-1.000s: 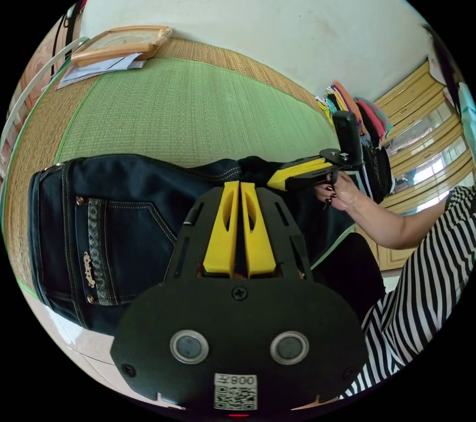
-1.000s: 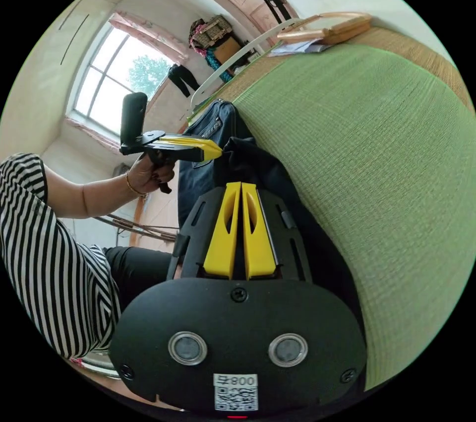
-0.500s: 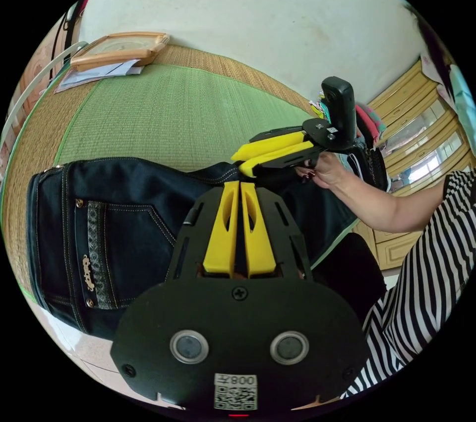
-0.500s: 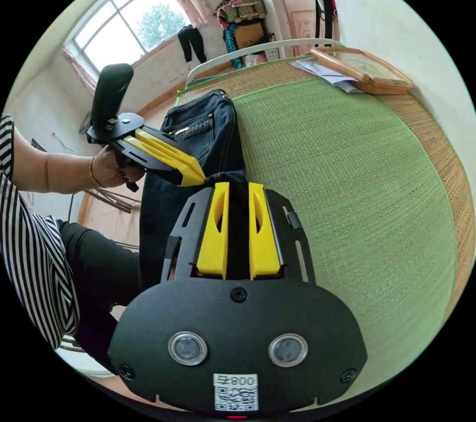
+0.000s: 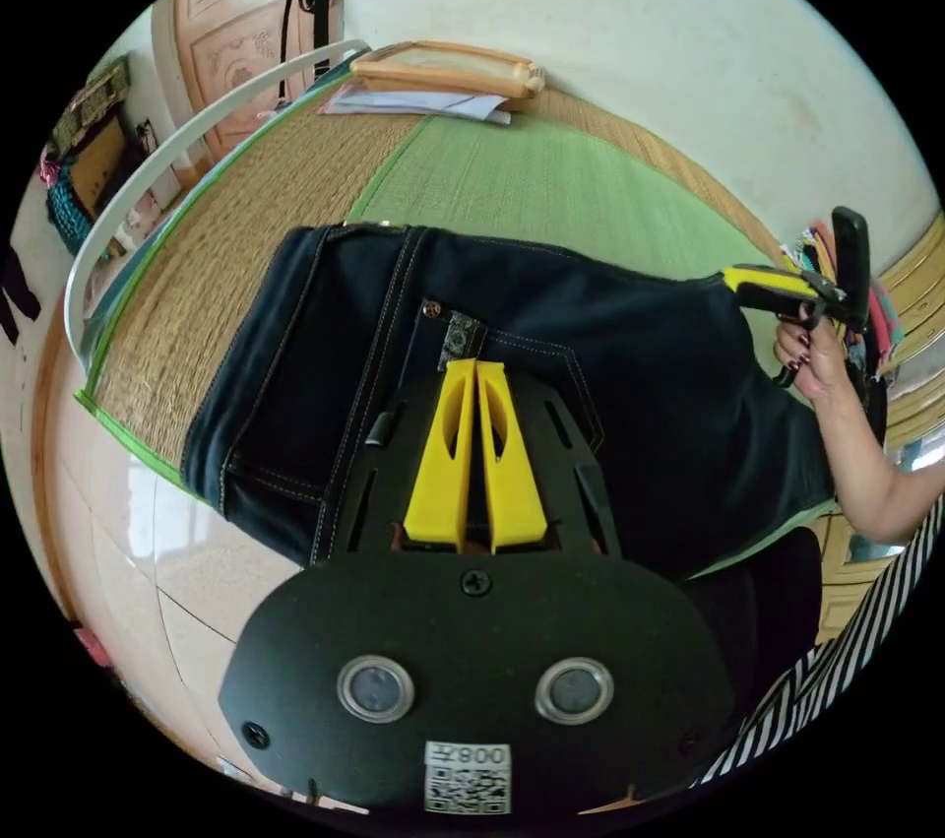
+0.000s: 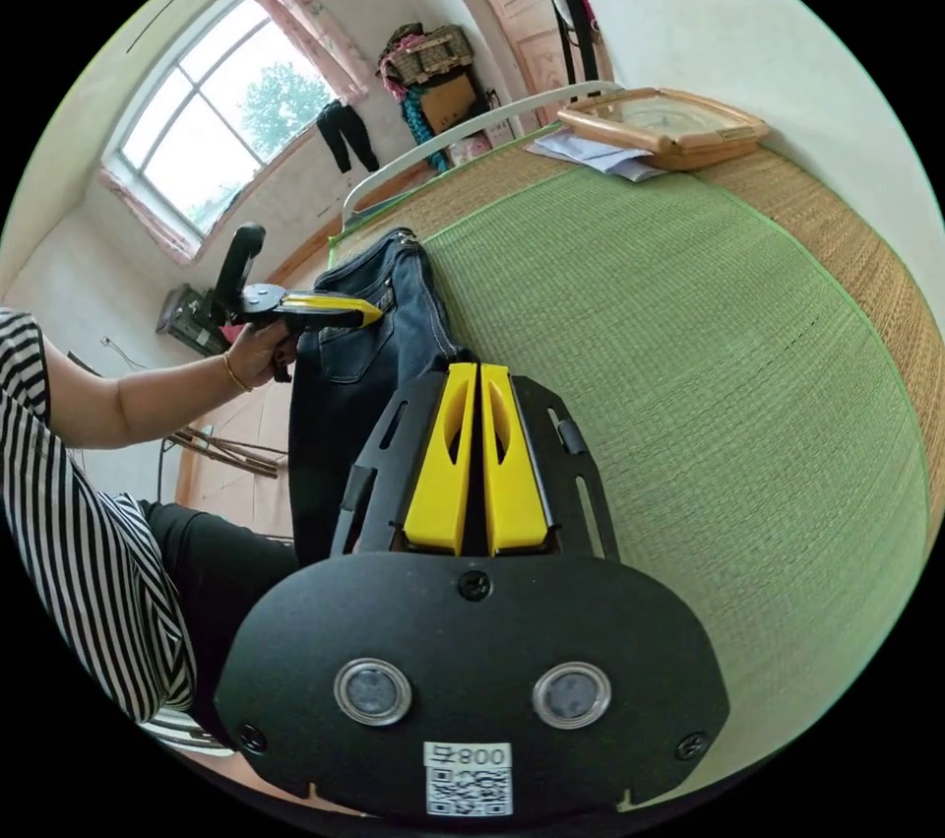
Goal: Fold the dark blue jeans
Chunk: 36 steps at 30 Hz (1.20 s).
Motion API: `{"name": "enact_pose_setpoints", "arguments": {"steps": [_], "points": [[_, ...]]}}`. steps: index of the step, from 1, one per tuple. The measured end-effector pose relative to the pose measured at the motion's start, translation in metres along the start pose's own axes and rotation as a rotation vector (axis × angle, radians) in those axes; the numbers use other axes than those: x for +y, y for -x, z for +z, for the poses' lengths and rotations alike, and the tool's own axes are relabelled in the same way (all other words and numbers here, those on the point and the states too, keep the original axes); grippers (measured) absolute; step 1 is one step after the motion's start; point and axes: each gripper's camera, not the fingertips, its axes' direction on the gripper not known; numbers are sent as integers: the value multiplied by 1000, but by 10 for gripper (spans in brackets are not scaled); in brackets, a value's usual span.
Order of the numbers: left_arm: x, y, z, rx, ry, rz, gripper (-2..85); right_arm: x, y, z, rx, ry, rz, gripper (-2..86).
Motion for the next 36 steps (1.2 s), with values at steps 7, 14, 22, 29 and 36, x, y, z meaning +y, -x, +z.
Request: {"name": "enact_pose_setpoints", "arguments": {"steps": [7, 14, 22, 29, 36], "points": [[7, 0, 9, 10, -47, -4, -1, -16, -54, 13, -159, 69, 224, 2], [9, 3, 10, 57, -45, -30, 0, -11, -48, -19, -61, 17, 283, 1], [-1, -54, -4, 255, -95, 169, 1, 15, 45, -34, 131, -5, 148, 1], [-43, -125, 30, 221, -14, 348, 0, 24, 40, 8, 217, 65, 234, 1], [-47, -139, 22, 214, 10, 347, 0, 42, 61, 3, 266, -33, 239, 1]]}}
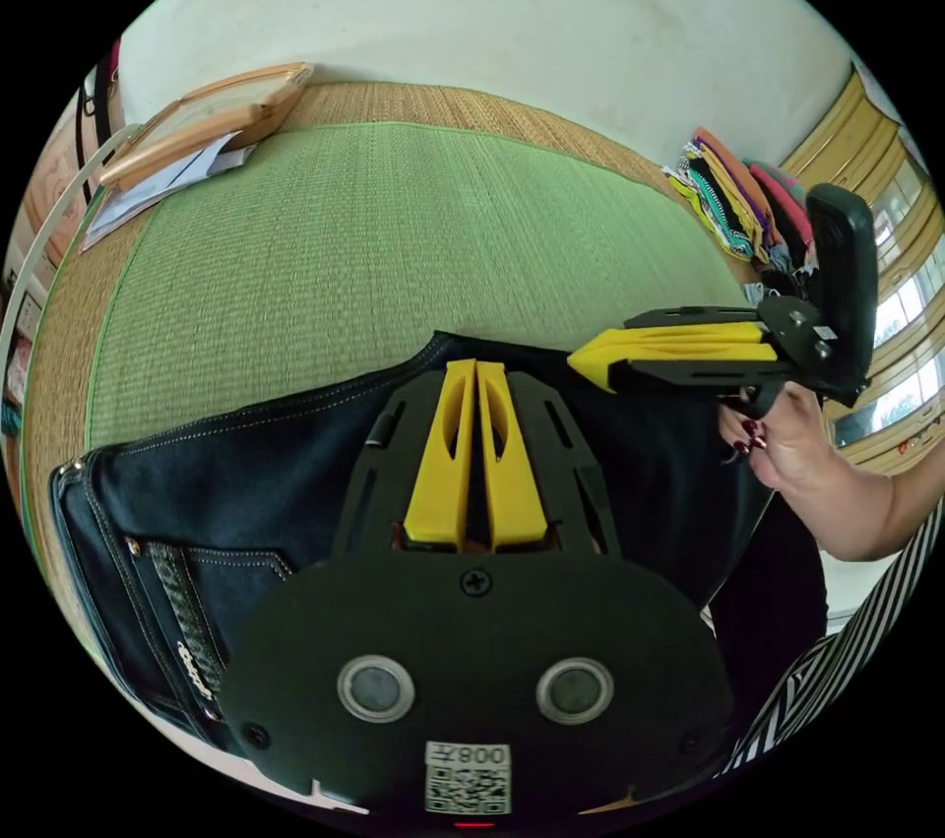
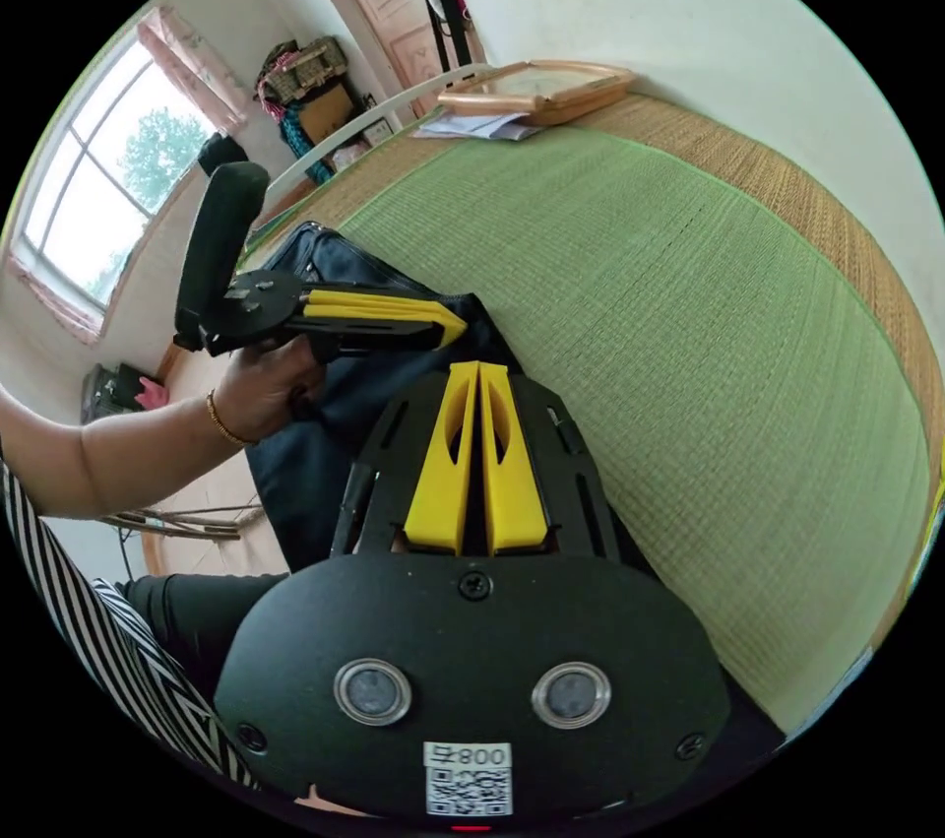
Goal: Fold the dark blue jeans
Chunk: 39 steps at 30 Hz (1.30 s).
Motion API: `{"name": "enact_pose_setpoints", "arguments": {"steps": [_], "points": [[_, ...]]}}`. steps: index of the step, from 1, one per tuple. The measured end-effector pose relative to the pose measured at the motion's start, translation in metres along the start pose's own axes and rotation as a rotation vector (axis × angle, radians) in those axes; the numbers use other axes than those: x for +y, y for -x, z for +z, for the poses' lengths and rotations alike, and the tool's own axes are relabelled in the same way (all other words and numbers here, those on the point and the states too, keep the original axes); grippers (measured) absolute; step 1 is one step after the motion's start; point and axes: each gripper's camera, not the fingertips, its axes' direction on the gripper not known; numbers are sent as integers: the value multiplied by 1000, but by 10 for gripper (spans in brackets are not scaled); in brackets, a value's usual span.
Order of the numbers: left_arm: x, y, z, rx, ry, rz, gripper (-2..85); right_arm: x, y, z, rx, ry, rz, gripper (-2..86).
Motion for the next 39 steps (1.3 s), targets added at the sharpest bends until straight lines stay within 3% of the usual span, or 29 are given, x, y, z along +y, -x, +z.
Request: {"name": "enact_pose_setpoints", "arguments": {"steps": [4, 5, 9, 14, 19, 20, 23, 25, 31, 34, 39], "points": [[-5, -13, -7, -5, 7, -15, 1, 16, 7, 40, 70, 131, -30, 1], [-6, -16, -12, 6, 7, -30, 1, 22, 6, 39, 50, 65, -26, 1], [3, -22, -47, -5, -75, -85, 1, 29, 3, 46, 16, 106, -5, 1], [47, -6, -120, -226, -164, -314, 1, 44, 19, 52, 43, 40, -30, 1], [86, 7, -159, -443, -111, -534, 0, 52, 23, 94, 61, 81, -33, 1], [93, 11, -159, -438, -44, -571, 0, 55, 19, 113, 64, 132, -21, 1], [97, 5, -175, -307, -113, -656, 0, 67, 11, 124, 6, 138, -4, 1], [88, -10, -187, -331, -119, -646, 0, 79, 11, 121, 30, 115, -6, 1], [42, -85, -201, -102, -143, -397, 1, 163, 1, 120, 112, 83, 77, 1], [16, -120, -193, -19, -86, -319, 1, 207, -17, 153, 117, 168, 161, 1], [-24, -167, -188, 79, 37, -237, 1, 259, -25, 160, 120, 95, 212, 1]]}}
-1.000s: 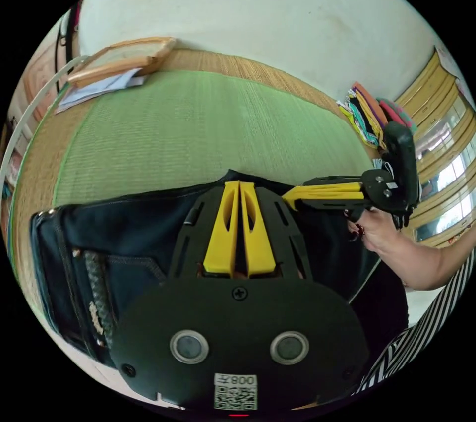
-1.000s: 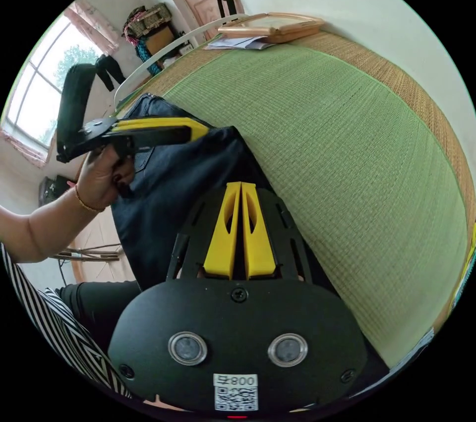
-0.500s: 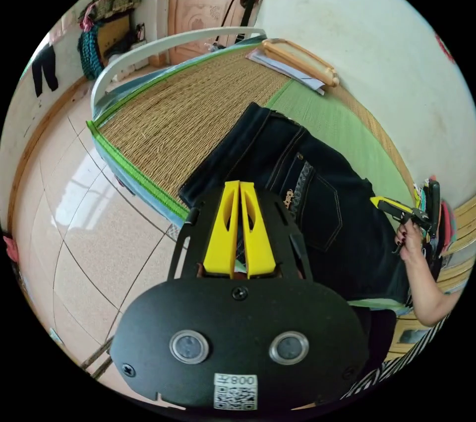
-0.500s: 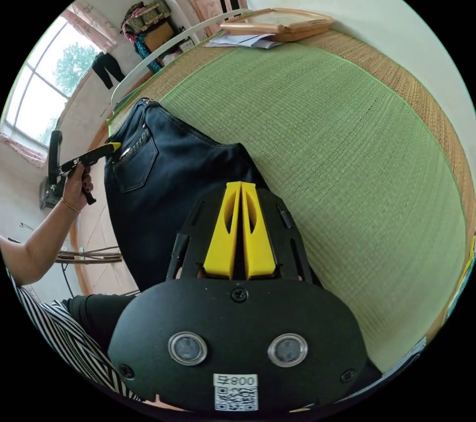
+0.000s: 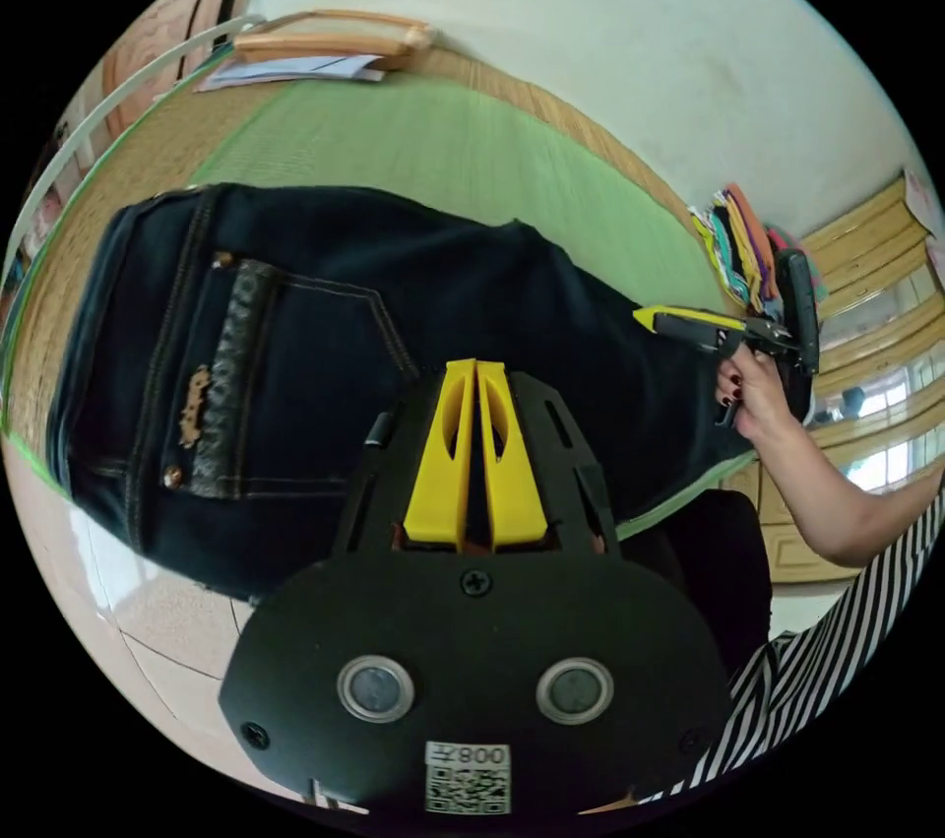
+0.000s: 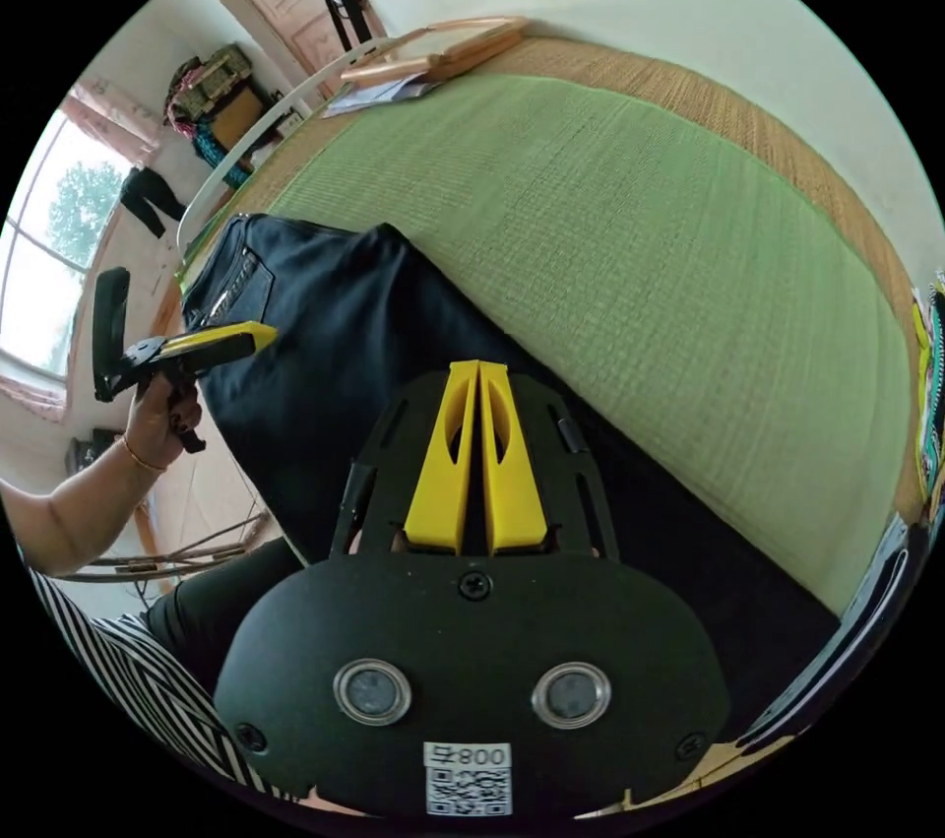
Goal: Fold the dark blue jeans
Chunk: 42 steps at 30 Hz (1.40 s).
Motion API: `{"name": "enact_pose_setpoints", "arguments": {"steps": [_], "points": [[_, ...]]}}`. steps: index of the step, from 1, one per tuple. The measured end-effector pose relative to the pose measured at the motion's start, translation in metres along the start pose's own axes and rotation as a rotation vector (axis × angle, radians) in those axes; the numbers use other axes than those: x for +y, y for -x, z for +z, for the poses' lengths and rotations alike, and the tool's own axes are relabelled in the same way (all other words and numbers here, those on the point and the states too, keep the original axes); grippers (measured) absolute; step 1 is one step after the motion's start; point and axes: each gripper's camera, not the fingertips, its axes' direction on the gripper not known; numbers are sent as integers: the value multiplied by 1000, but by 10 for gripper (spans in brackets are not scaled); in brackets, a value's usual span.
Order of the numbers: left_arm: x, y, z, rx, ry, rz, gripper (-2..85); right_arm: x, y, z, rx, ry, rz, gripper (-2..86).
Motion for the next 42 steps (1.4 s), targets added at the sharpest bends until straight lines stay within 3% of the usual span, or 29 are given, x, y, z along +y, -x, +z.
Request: {"name": "enact_pose_setpoints", "arguments": {"steps": [4, 8, 10, 15, 26, 35, 42], "points": [[-25, -69, -12, 45, 33, 151, 1, 68, -18, 13, -1, -39, 40, 1], [-56, -133, -5, 65, 115, 227, 2, 145, -51, 60, -4, 44, 143, 1], [-68, -157, 5, 31, 220, 260, 2, 175, -67, 70, -86, -1, 187, 1], [-92, -219, -21, 76, 191, 261, 7, 263, -110, 70, -86, -141, 278, 5], [-163, -512, 6, 391, 385, 732, 88, 592, -244, 76, 116, -385, 883, 85], [-209, -733, 31, 348, 485, 993, 105, 716, -272, 155, 93, -409, 942, 82], [-228, -839, 34, 282, 519, 1050, 115, 789, -279, 210, 1, -480, 989, 91]]}}
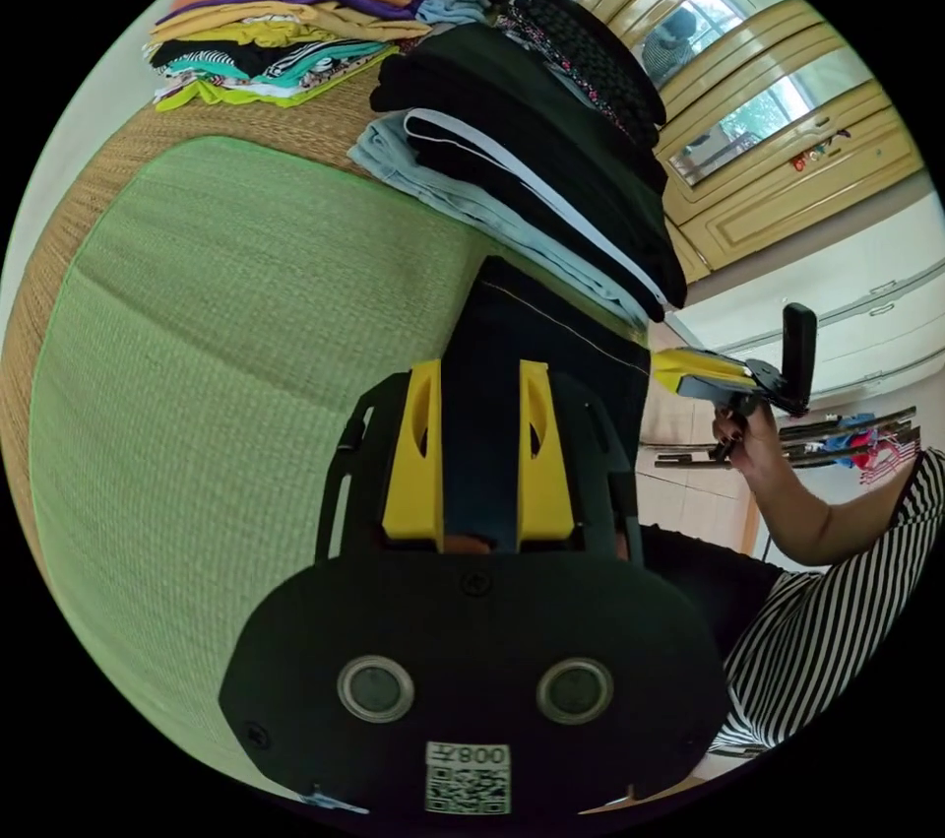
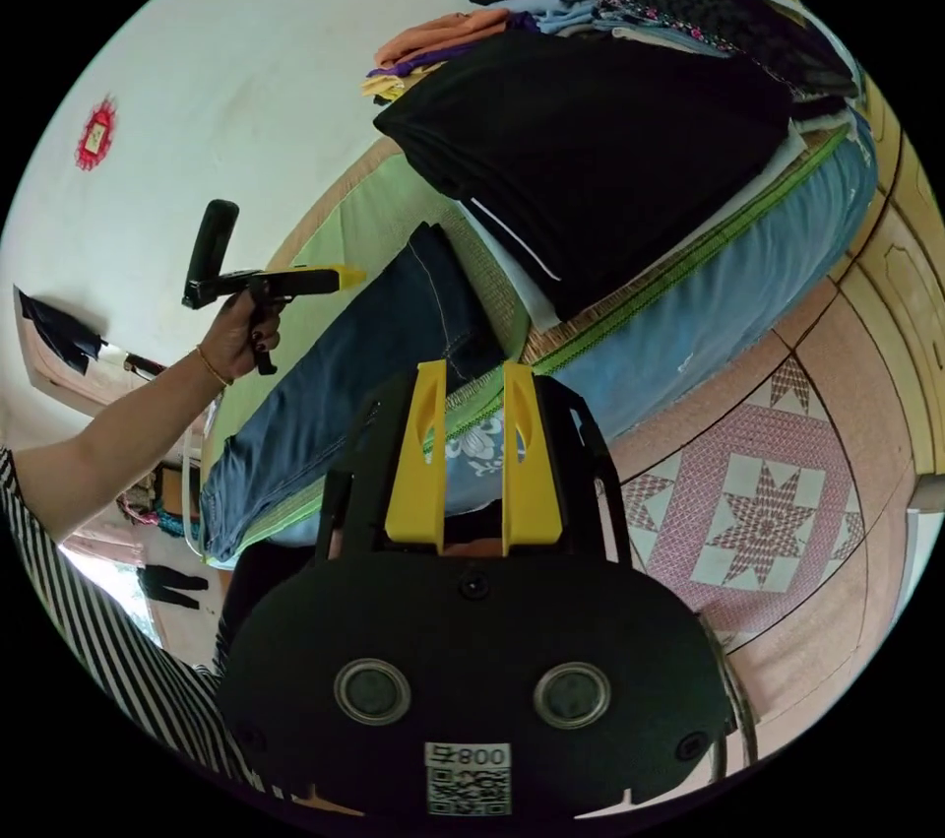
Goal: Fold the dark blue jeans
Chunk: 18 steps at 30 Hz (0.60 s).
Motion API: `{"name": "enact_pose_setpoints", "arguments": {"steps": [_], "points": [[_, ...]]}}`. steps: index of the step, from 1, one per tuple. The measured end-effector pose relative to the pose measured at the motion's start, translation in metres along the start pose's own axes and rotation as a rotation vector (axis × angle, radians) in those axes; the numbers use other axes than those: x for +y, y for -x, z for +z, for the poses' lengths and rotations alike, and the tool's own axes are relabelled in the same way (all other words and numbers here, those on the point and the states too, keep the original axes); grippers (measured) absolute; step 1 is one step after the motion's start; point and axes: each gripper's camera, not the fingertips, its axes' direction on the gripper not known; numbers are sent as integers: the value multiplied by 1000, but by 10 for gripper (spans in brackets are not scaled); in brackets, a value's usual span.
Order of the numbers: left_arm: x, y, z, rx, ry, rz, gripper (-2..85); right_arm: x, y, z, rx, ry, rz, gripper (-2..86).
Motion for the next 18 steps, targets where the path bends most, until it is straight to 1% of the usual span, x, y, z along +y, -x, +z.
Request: {"name": "enact_pose_setpoints", "arguments": {"steps": [2, 8, 12, 15, 18], "points": [[-32, -13, -4, 4, 8, 7, 118, 14, -22, 14, -71, 6, 19, 91], [-99, -45, -6, -20, 65, 29, 122, 44, -72, 37, -86, 11, 64, 84], [-127, -64, -16, -43, 50, 52, 121, 62, -100, 45, -114, 1, 85, 85], [-148, -80, -21, -6, 59, 74, 120, 70, -115, 57, -111, 5, 79, 85], [-165, -97, -28, -36, 68, 107, 117, 78, -132, 66, -121, 9, 89, 85]]}}
